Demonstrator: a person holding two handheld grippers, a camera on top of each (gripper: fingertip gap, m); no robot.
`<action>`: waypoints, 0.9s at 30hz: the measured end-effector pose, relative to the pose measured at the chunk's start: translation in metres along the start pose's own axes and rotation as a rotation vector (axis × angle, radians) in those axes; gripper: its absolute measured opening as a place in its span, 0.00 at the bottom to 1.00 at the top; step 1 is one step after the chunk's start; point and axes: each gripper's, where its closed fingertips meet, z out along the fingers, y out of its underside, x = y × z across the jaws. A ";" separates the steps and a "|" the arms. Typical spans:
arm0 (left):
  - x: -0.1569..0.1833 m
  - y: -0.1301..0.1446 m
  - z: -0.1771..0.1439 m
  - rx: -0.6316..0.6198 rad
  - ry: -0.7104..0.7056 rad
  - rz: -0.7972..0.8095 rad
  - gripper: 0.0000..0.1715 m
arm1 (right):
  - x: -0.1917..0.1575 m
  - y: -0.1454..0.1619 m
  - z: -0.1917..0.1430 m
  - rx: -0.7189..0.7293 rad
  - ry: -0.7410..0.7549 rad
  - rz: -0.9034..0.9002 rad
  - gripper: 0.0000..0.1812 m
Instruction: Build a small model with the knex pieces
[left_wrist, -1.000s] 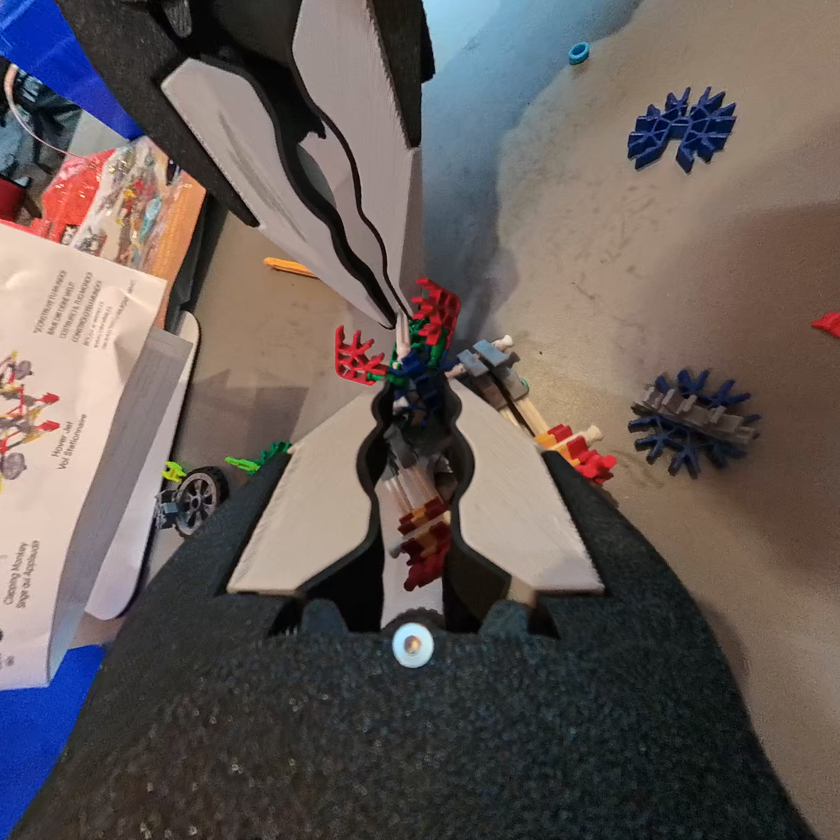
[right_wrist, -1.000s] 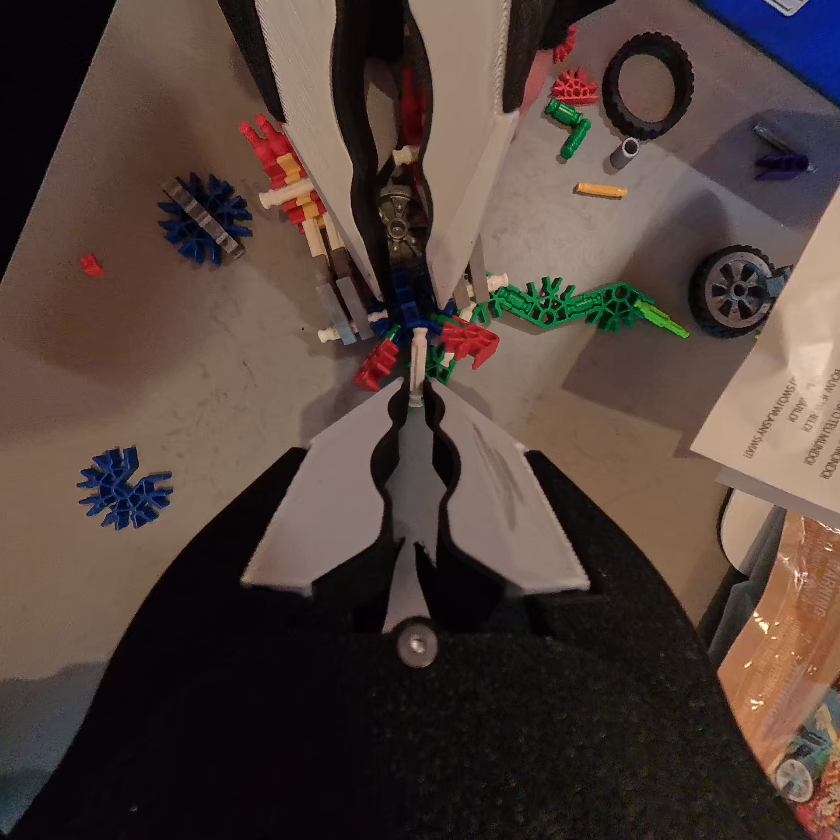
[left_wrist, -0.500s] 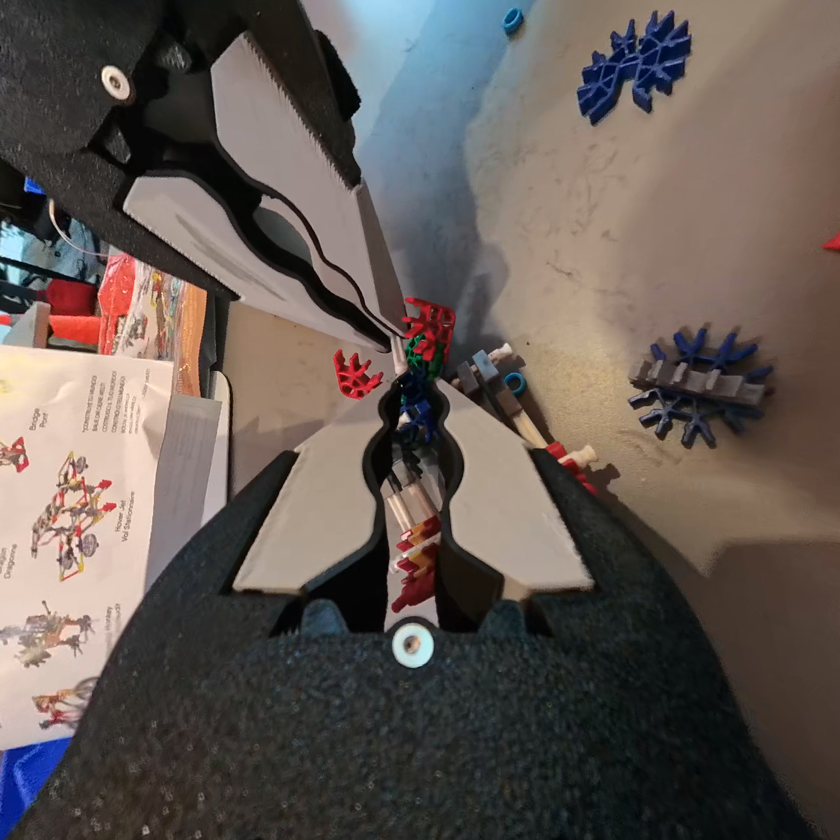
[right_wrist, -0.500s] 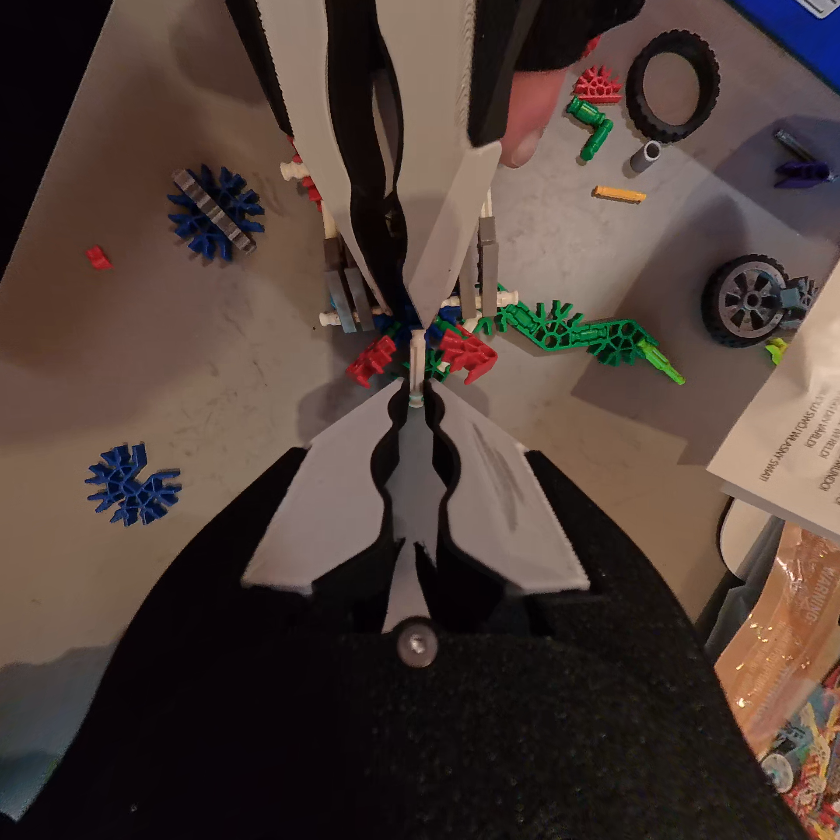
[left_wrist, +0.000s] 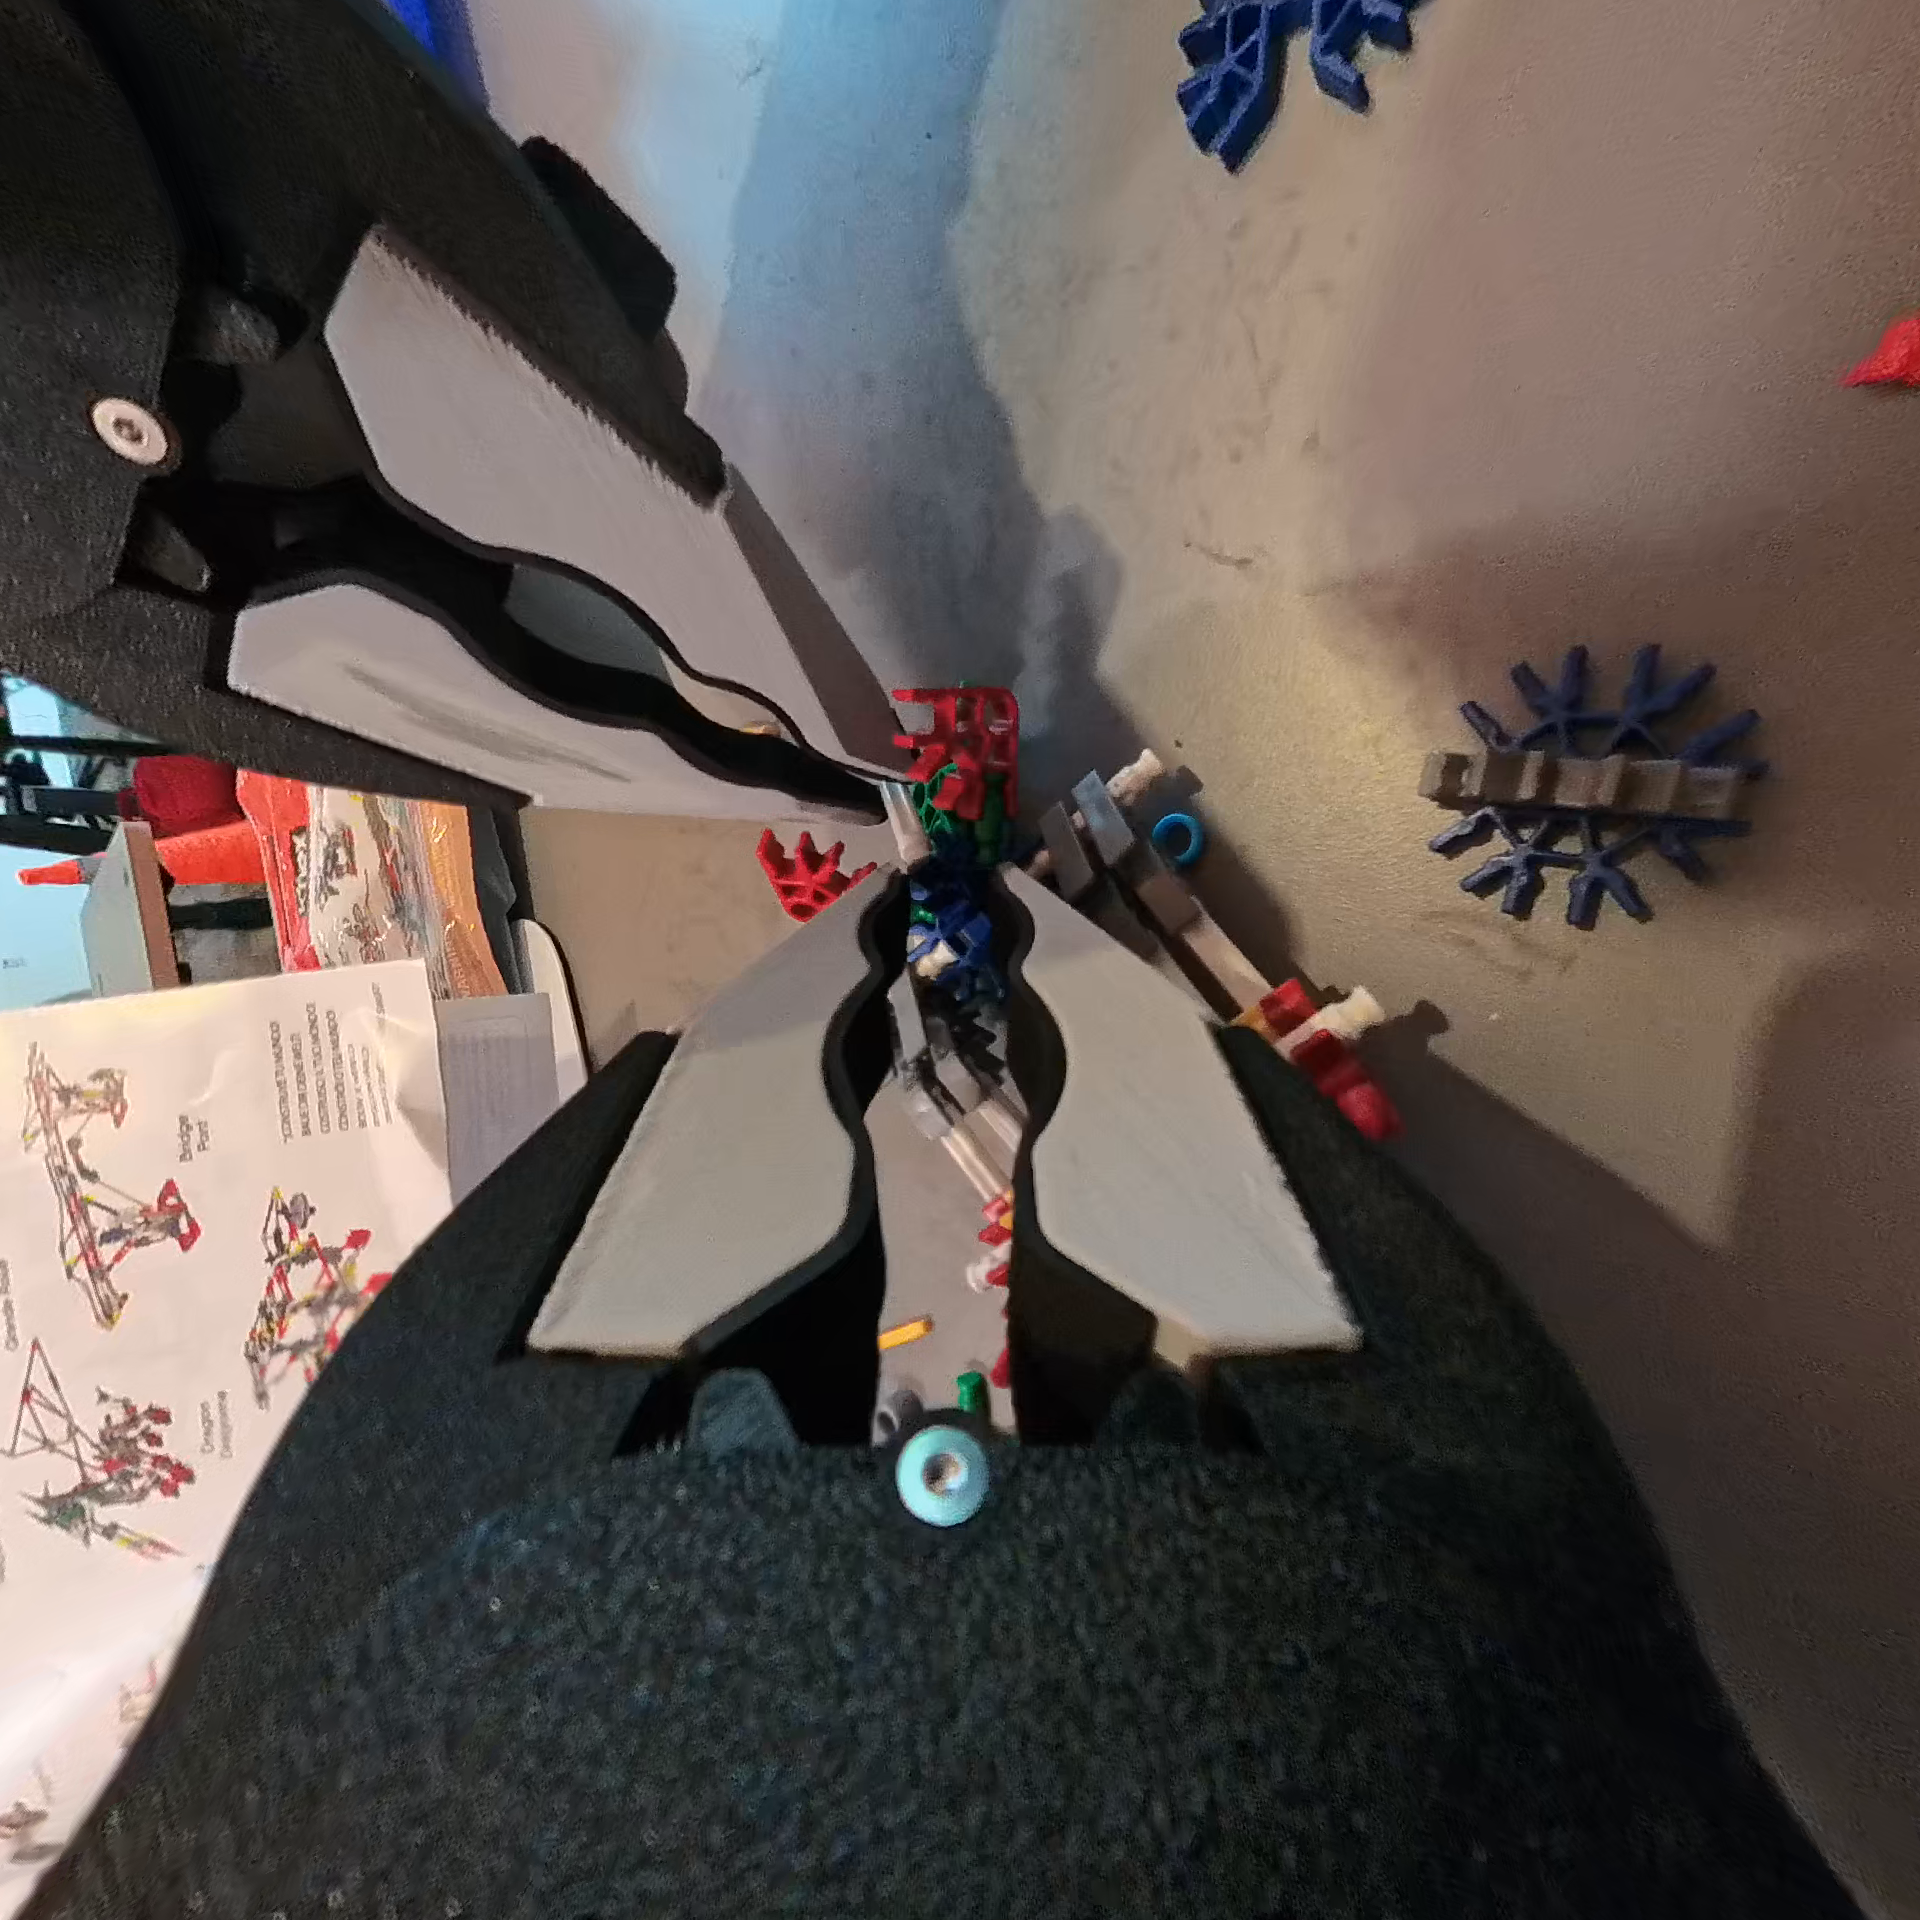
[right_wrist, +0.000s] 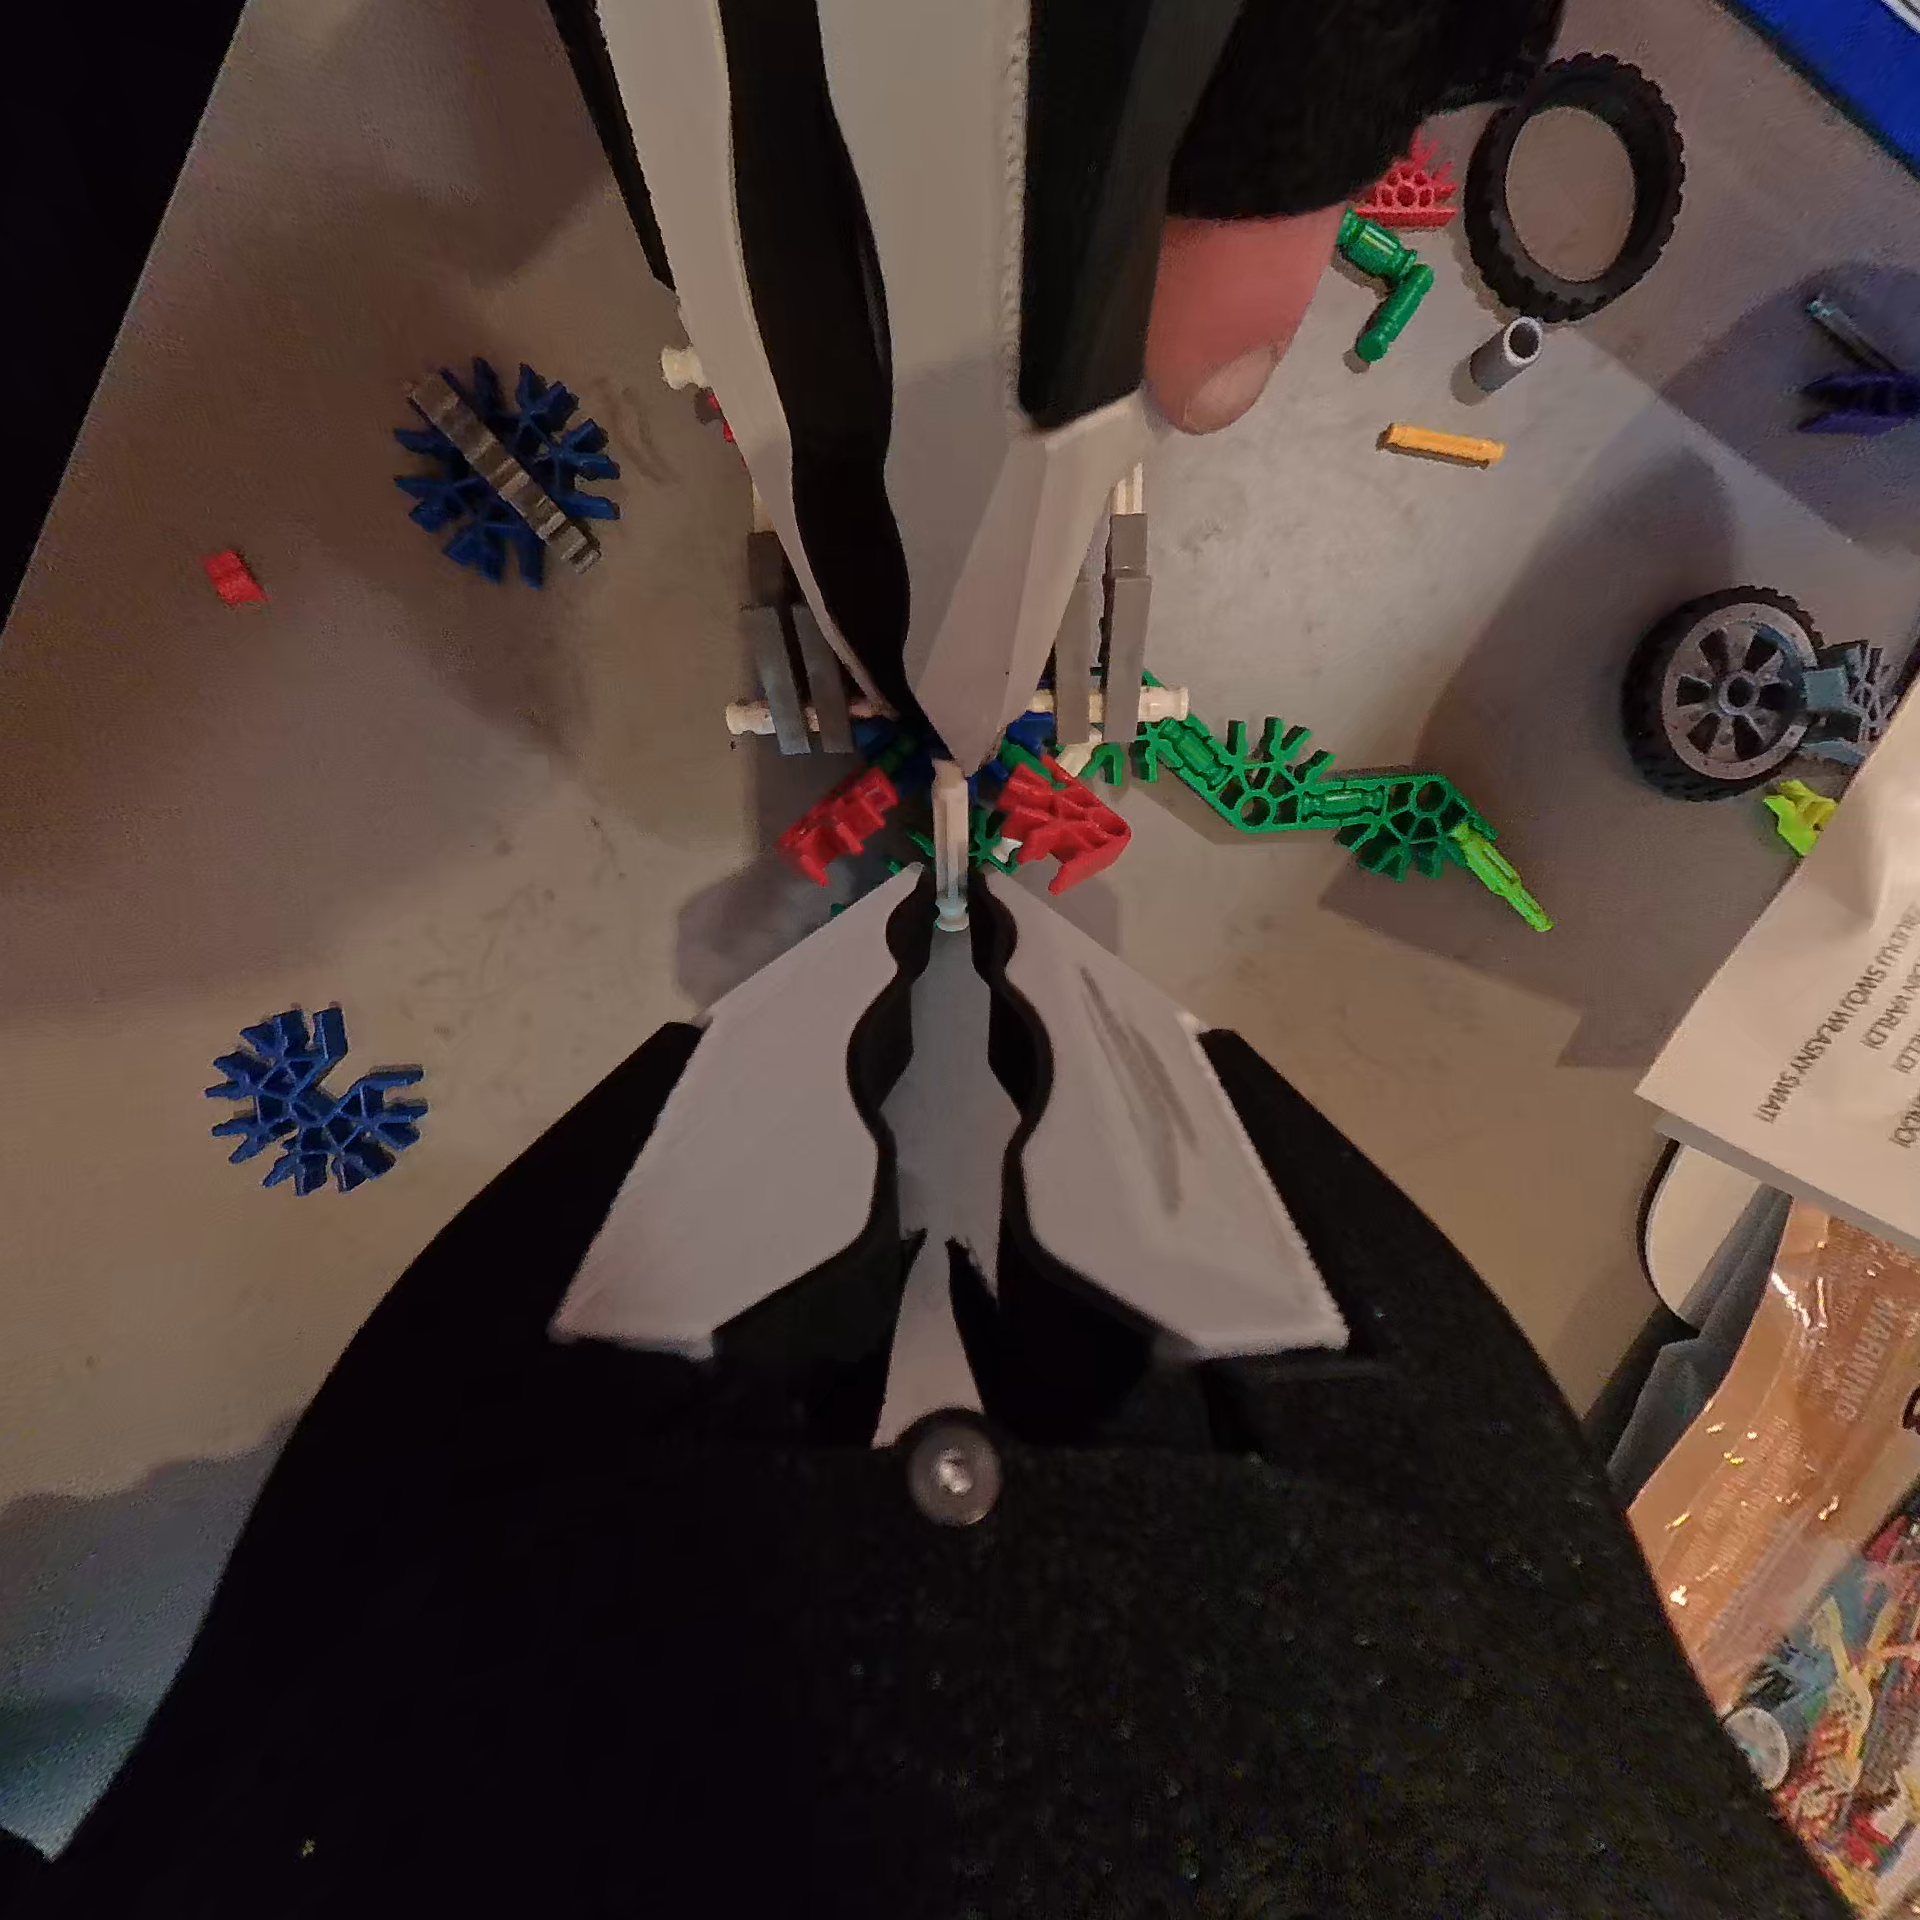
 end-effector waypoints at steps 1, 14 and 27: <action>0.000 0.000 0.000 -0.007 0.006 0.013 0.08 | 0.000 0.000 0.000 -0.002 0.001 0.000 0.03; 0.004 -0.005 0.001 -0.034 0.078 0.084 0.08 | -0.002 -0.001 -0.004 -0.004 0.004 -0.007 0.03; 0.002 -0.005 0.001 0.021 0.101 -0.062 0.07 | -0.001 -0.001 -0.005 0.026 -0.020 0.025 0.03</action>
